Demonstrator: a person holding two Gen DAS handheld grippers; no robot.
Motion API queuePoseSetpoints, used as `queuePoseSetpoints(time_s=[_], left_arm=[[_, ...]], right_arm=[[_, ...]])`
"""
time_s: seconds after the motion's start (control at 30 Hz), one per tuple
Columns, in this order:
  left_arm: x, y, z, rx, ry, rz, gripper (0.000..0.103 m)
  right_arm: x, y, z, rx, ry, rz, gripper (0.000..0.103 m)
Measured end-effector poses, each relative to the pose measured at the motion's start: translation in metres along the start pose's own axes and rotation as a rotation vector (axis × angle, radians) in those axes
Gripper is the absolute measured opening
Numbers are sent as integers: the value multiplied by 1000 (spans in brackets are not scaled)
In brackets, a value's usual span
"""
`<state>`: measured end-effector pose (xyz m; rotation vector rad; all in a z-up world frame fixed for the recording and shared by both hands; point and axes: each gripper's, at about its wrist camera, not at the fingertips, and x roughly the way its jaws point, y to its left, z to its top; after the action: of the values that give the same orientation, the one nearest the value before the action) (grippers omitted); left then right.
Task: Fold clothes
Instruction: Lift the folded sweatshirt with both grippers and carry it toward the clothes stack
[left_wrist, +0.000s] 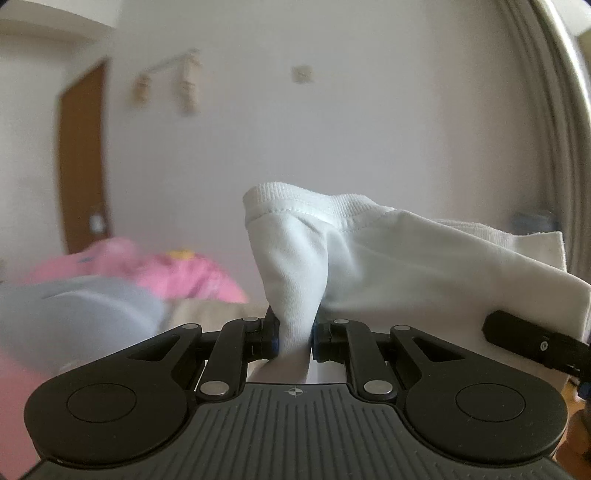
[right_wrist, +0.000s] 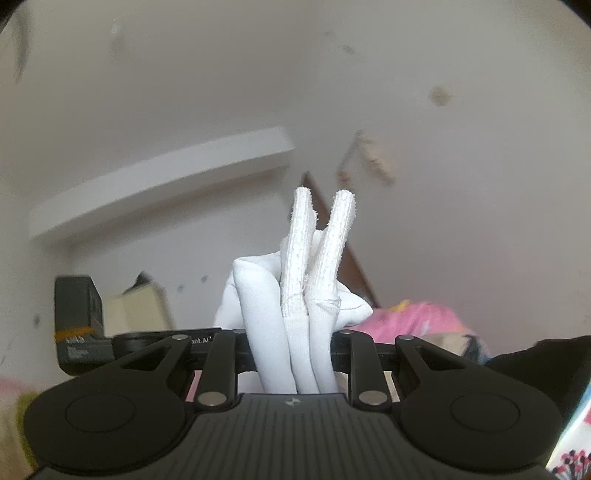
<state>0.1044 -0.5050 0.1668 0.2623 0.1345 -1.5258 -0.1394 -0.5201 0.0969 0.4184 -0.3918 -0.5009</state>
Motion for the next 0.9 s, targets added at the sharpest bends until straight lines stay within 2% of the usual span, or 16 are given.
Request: queuePoseSetpoints(time_s=[0.2,0.37,0.57,0.6,0.63,0.7,0.8,0.87,0.9], left_arm=[[98,2,-12,49,93,-140,13],[178,3,-24,92,170,-251,13],[271,5,-41,132,271,-376,15],[283,8,-47,118,307,-382,18],[296,11,-53,100,350,-379,26],[309,16,-62,47,393,-365,28],[315,26,-63,-52,408,-377,32],[313,37,-59,-126,390,-357,39],[312,42,-56,-163,377,-343,47]], right_arm=[[41,-79,-2,67,-56,-153,24],[65,-141,-9,79,-55,-273,24],[82,-205,-8,136,-9,-324,24],[85,-218,-9,156,4,-327,24],[88,-231,-10,178,18,-332,24],[95,-257,-16,232,54,-356,24],[90,-294,-33,334,116,-397,24],[85,-309,-35,383,128,-388,24],[82,-316,-36,406,133,-382,24]])
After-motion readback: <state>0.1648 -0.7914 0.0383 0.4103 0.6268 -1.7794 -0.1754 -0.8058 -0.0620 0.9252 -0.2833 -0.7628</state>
